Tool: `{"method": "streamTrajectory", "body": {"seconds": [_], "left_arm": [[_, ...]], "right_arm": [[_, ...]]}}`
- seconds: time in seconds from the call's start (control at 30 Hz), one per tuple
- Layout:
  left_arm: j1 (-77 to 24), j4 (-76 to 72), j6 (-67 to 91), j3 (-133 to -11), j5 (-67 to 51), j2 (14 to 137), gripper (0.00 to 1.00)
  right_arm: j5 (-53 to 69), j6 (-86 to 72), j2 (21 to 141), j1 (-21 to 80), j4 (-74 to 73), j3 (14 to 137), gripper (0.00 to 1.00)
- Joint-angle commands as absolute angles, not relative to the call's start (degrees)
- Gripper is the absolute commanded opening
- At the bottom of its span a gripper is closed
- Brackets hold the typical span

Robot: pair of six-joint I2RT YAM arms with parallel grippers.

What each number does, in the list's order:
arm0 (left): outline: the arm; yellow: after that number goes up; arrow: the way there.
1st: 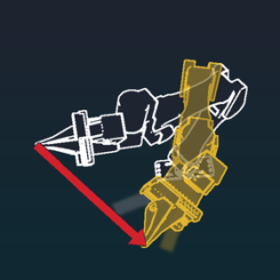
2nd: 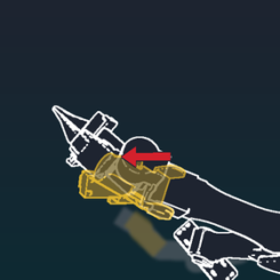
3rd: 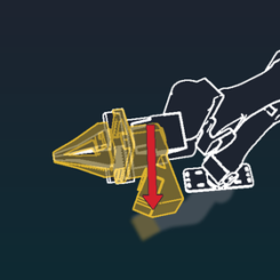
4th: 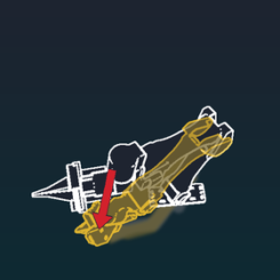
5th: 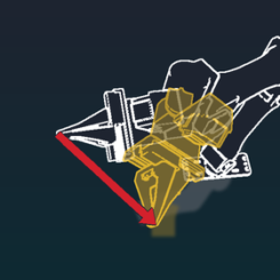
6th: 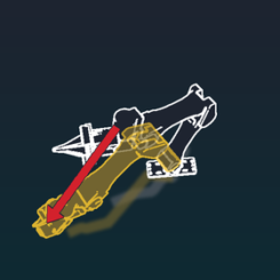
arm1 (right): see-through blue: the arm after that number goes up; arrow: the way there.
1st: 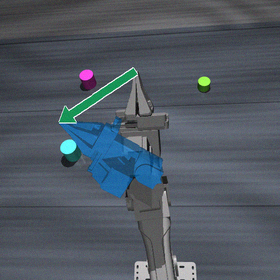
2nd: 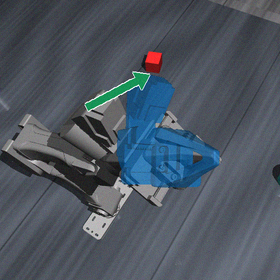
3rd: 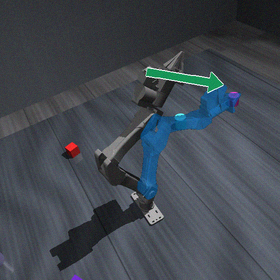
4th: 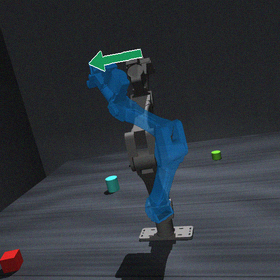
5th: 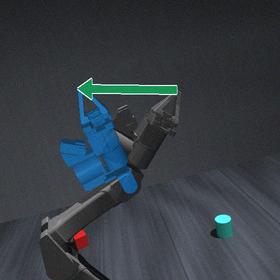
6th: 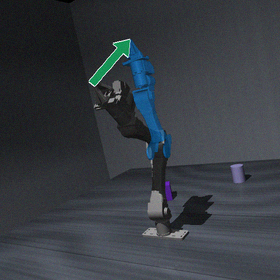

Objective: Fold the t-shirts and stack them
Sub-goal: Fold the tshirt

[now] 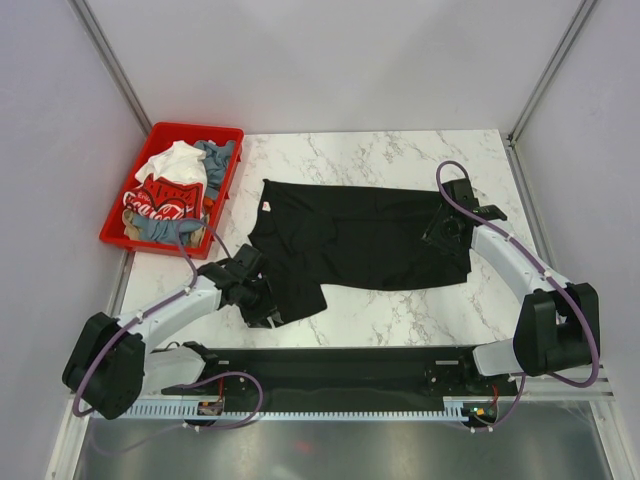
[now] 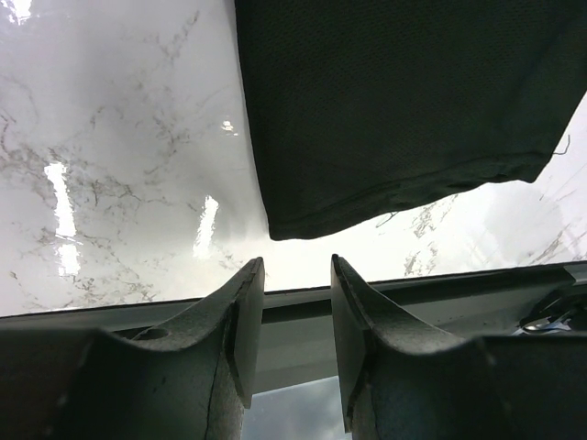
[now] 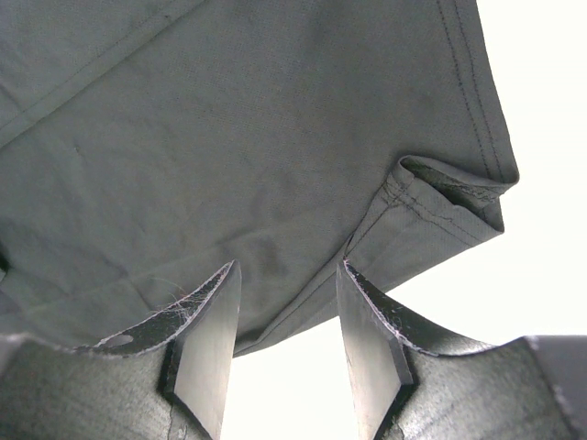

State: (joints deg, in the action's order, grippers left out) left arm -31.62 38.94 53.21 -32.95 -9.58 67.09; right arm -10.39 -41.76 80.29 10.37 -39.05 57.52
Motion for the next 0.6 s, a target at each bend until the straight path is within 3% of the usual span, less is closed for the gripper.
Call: {"method": "streamTrajectory", "body": {"seconds": [0.0, 0.57], "left_arm": [[-31.73, 38.85, 55.20, -33.49, -9.76, 67.58, 0.43], [-31.73, 38.85, 55.20, -36.47, -9.76, 76.46, 0.43]], "right_arm": [[-10.72, -41.66, 78.49, 10.46, -38.50, 57.13, 0.54], [-11.42, -41.40, 76.38, 10.37, -38.50, 56.51, 0.54]]}}
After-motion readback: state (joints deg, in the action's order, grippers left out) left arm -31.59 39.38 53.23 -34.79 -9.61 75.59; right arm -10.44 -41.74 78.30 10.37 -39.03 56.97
